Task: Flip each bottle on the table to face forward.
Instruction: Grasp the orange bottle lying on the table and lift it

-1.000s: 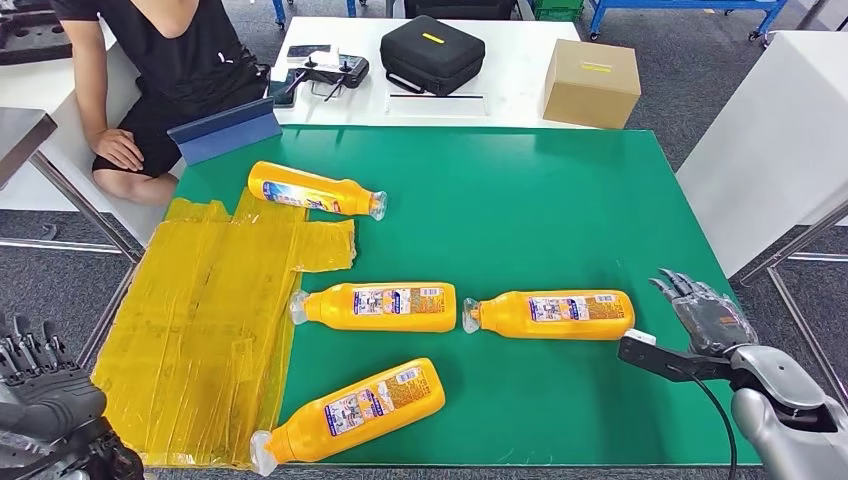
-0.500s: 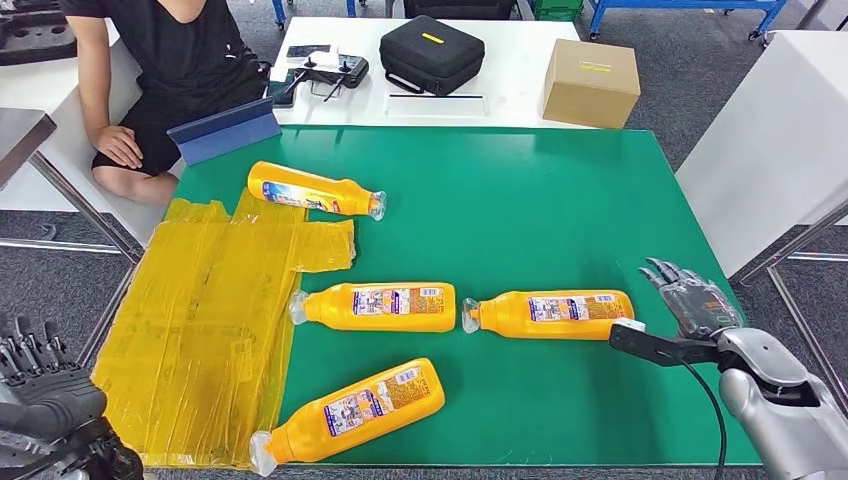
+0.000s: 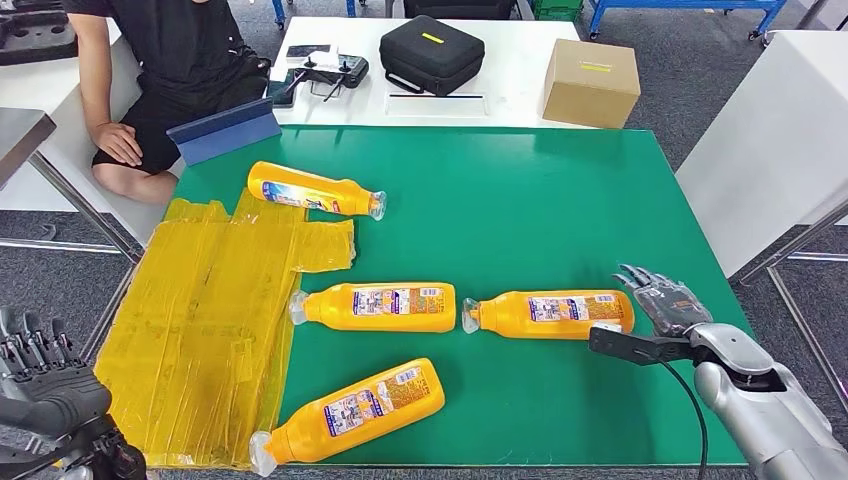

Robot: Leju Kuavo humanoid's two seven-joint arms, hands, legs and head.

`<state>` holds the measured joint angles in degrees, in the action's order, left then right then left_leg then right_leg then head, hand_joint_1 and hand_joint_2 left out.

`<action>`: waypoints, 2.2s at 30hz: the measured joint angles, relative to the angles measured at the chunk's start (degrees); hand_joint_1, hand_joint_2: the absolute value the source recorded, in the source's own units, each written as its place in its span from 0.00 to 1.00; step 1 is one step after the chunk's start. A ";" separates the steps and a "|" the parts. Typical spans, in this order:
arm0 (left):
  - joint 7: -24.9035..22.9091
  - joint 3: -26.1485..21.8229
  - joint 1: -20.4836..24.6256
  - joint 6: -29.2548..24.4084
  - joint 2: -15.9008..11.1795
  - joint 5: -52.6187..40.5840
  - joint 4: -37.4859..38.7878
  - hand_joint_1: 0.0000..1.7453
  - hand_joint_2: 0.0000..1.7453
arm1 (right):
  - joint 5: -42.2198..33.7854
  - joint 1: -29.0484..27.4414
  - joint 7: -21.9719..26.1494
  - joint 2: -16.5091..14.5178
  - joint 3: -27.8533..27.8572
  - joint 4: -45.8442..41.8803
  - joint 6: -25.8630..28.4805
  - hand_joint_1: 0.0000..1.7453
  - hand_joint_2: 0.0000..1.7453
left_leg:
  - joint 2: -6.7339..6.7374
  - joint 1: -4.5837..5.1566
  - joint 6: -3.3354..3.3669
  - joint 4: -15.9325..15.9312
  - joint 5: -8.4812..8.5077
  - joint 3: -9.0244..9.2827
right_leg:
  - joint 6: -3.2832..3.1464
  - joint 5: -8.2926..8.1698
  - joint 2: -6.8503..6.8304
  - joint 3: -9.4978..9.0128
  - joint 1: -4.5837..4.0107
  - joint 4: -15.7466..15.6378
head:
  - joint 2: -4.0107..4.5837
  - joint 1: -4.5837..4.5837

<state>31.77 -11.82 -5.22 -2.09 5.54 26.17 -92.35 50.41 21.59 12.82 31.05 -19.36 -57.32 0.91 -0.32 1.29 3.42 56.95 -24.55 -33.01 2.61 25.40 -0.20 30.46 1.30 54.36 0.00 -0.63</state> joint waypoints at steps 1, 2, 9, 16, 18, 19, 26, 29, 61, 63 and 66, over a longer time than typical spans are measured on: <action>0.07 0.06 0.01 -0.04 -0.01 0.10 0.02 0.00 0.00 | -0.10 0.26 -0.13 -0.37 -0.68 0.47 0.23 0.00 1.00 | 0.00 0.00 0.00 0.00 0.00 0.00 | 0.00 0.00 0.00 0.00 0.00 0.00 | 0.00 0.00; 0.13 0.09 0.01 -0.11 -0.02 0.21 0.03 0.00 0.00 | -0.14 0.53 -0.28 -0.76 -1.34 0.95 0.37 0.00 1.00 | 0.00 0.00 0.00 0.00 0.00 0.00 | 0.00 0.00 0.00 0.00 0.00 0.00 | 0.00 0.00; 0.27 0.14 0.02 -0.33 -0.03 0.48 0.03 0.00 0.00 | -0.59 2.75 -0.50 -2.41 -4.31 4.04 0.90 0.00 1.00 | 0.02 -0.01 0.01 0.00 0.02 0.02 | 0.00 0.00 0.01 0.00 0.00 0.01 | 0.00 0.00; 0.27 0.31 0.01 -0.33 -0.03 0.49 0.04 0.00 0.00 | -0.81 3.40 -0.62 -2.96 -5.59 4.78 1.54 0.00 1.00 | 0.02 0.00 0.01 0.00 0.01 0.05 | 0.01 -0.01 0.02 -0.03 0.00 0.00 | 0.00 -0.01; 0.24 0.40 0.02 -0.34 -0.03 0.49 0.05 0.00 0.00 | -0.81 3.51 -0.63 -3.04 -5.77 4.81 1.55 0.00 1.00 | 0.02 0.00 0.01 0.00 0.01 0.06 | 0.01 -0.02 0.02 -0.04 0.00 0.00 | 0.00 0.00; 0.19 0.43 0.03 -0.35 -0.03 0.49 0.05 0.00 0.00 | -0.81 3.59 -0.65 -3.12 -5.87 4.82 1.53 0.00 1.00 | 0.03 0.00 0.01 0.00 0.02 0.06 | 0.02 -0.03 0.02 -0.04 0.00 0.00 | 0.00 -0.01; -0.37 1.13 0.64 -0.46 -0.03 0.32 0.50 0.00 0.00 | 0.20 5.49 -1.46 -5.00 -7.76 6.32 1.08 0.96 1.00 | 0.08 -0.02 0.00 0.00 0.03 0.15 | 0.02 -0.04 0.07 -0.08 -0.01 0.00 | 0.00 0.00; -0.53 1.24 1.17 -0.74 -0.03 0.29 0.91 0.00 0.00 | 0.34 6.58 -1.37 -6.12 -8.69 8.32 1.16 1.00 1.00 | 0.08 -0.03 -0.02 0.00 0.05 0.18 | 0.02 -0.05 0.08 -0.11 -0.01 0.00 | 0.00 -0.01; -4.16 4.42 2.01 1.56 0.69 -1.41 5.07 0.00 1.00 | -8.32 0.65 -0.73 -6.15 1.60 -7.07 -2.83 0.99 1.00 | 0.07 0.05 0.08 0.01 0.12 0.07 | 0.14 -0.14 0.09 -0.04 0.06 0.02 | 0.00 -0.01; -4.17 4.96 1.80 1.59 0.92 -1.39 5.22 0.00 1.00 | -9.10 0.78 -0.42 -5.87 2.97 -10.40 -3.15 0.99 1.00 | 0.06 0.05 0.08 0.01 0.12 0.01 | 0.14 -0.14 0.07 -0.02 0.06 0.02 | 0.00 -0.01; -4.35 5.96 1.71 1.59 1.27 -1.43 5.28 0.00 1.00 | -10.48 2.25 0.30 -6.43 3.76 -13.96 -3.07 0.99 1.00 | 0.06 0.05 0.08 0.00 0.12 -0.09 | 0.14 -0.14 0.07 0.06 0.05 0.03 | 0.00 0.00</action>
<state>27.42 -5.87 -3.51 -0.50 6.81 24.75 -87.07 39.93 23.84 13.12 24.62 -15.59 -71.28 -2.16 -0.26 1.34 3.49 56.96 -24.43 -33.10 2.76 25.26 -0.13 30.52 1.35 54.39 0.00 -0.63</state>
